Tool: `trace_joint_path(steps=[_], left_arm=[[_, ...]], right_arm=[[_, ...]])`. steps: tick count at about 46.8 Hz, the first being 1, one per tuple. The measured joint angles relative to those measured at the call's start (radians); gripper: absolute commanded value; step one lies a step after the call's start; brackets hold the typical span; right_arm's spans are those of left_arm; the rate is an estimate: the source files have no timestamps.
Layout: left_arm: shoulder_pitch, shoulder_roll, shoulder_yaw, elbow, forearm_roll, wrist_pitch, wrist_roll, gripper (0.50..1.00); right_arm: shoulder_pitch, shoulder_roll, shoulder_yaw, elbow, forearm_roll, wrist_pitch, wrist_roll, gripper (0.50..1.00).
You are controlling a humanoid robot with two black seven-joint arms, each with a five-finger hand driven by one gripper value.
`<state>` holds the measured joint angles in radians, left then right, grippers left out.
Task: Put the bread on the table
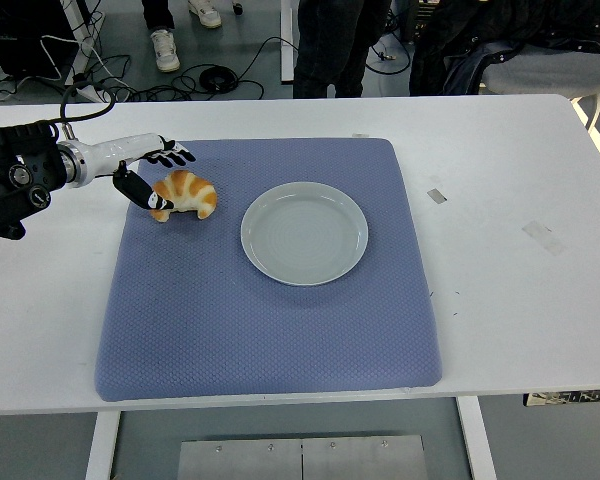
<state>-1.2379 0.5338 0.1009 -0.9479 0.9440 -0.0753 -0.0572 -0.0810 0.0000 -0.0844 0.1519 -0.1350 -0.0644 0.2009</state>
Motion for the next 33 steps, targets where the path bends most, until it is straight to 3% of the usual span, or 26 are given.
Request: trace_joint_path(steps=[9,15,21,33], left_arm=[[0.001,0.005,-0.005,0.0,-0.002,0.0,-0.001,0.957],[0.001,0.019,-0.021,0.0,-0.024,-0.002,-0.001,0.933],[-0.01,0.075,-0.058,0.001,-0.139,-0.013,-0.002,0.931],[-0.014,0.14,-0.158,0.003,-0.208,-0.096,-0.045,0.931]], right_arm=[[0.0,0.0,0.0,0.0,0.0,0.0,0.0,1.0],[0.0,0.0,0.0,0.0,0.0,0.0,0.0,1.0],[0.0,0.0,0.0,0.0,0.0,0.0,0.0,1.0],[0.0,0.0,0.0,0.0,0.0,0.0,0.0,1.0]])
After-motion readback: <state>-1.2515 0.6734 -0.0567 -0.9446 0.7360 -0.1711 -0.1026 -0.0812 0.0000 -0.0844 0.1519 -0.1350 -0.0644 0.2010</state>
